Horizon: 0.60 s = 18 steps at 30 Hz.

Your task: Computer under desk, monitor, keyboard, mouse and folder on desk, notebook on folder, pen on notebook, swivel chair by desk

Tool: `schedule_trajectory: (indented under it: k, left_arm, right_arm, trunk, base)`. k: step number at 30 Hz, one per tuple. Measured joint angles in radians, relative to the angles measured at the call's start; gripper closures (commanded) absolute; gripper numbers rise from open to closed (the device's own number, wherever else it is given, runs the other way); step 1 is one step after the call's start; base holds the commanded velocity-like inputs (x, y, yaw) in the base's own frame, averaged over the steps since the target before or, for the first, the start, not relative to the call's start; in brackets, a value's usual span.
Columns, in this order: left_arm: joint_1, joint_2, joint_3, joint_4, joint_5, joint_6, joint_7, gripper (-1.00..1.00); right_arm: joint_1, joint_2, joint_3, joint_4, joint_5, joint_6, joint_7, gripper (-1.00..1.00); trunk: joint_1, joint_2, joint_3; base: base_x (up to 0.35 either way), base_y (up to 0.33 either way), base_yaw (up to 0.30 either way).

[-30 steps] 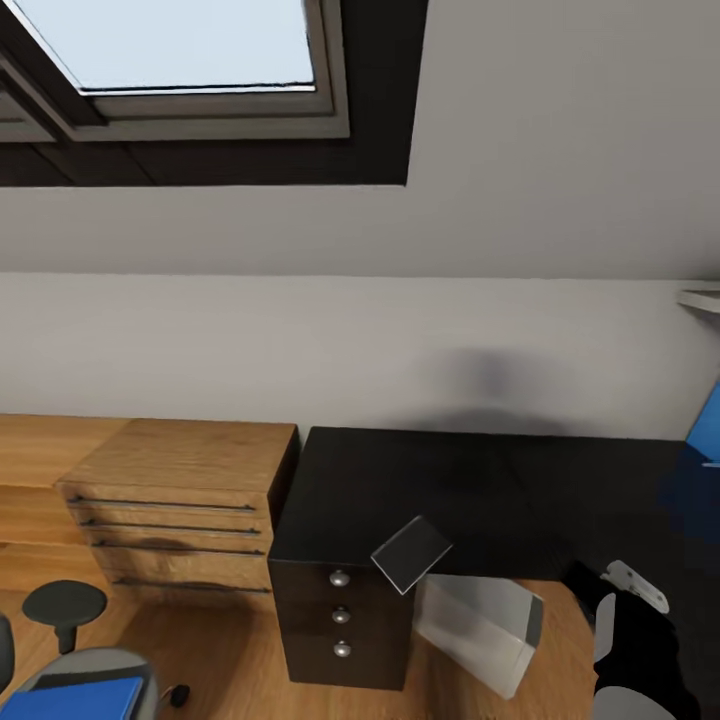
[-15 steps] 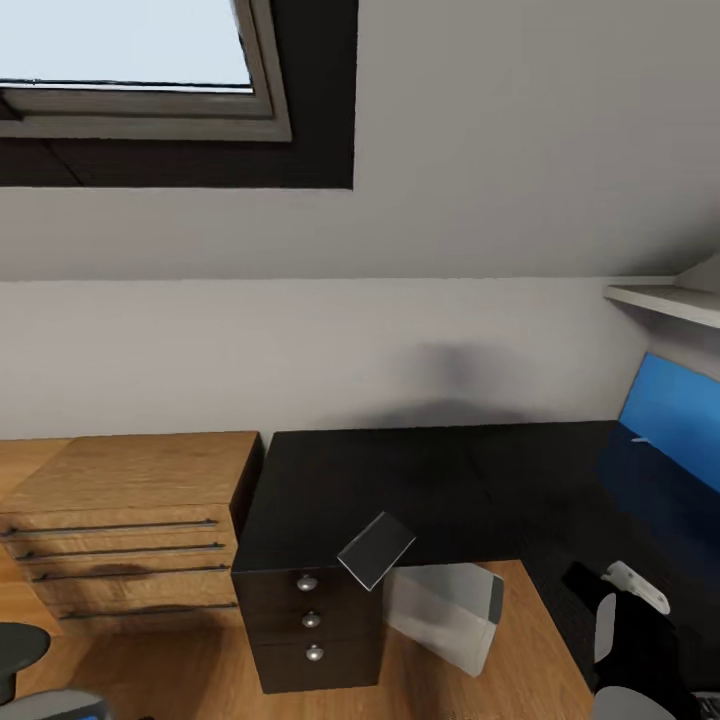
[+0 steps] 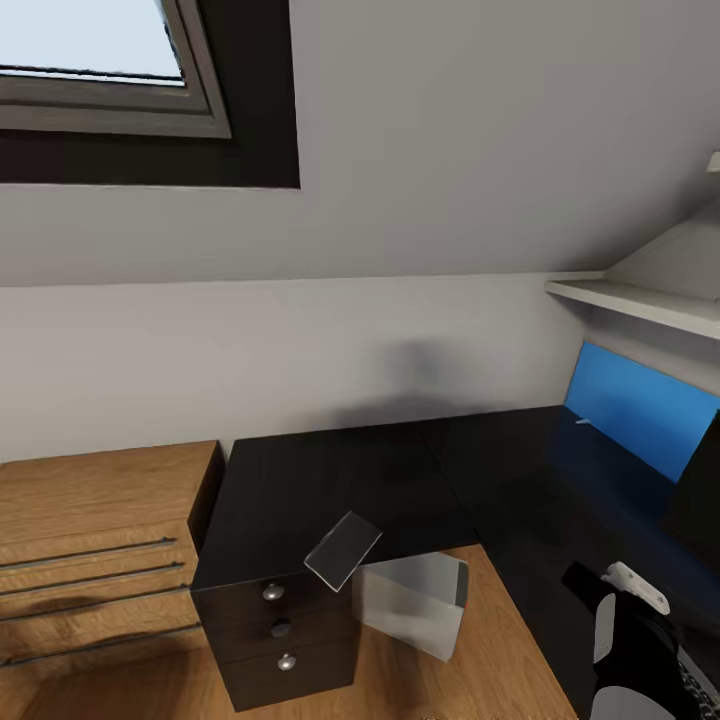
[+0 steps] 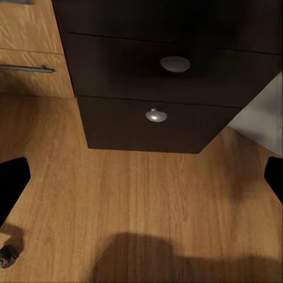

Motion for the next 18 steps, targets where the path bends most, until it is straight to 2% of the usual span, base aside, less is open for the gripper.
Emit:
schedule_trajectory:
  k: [13,18]
  left_arm:
    - [0.0,-0.001,-0.001,0.001,0.002,0.0,-0.001,-1.0]
    - [0.001,-0.001,0.0,0.0,0.002,0.002,-0.001,-1.0]
  right_arm:
    - [0.0,0.001,0.001,0.002,-0.002,-0.001,0.001,1.0]
    - [0.0,0.001,0.002,0.004,-0.003,0.0,0.005,1.0]
  trunk:
    - [0.0,0.0,0.0]
    - [0.0,0.0,0.0]
  base:
    - [0.0,0.0,-0.26]
    - [0.0,0.0,-0.123]
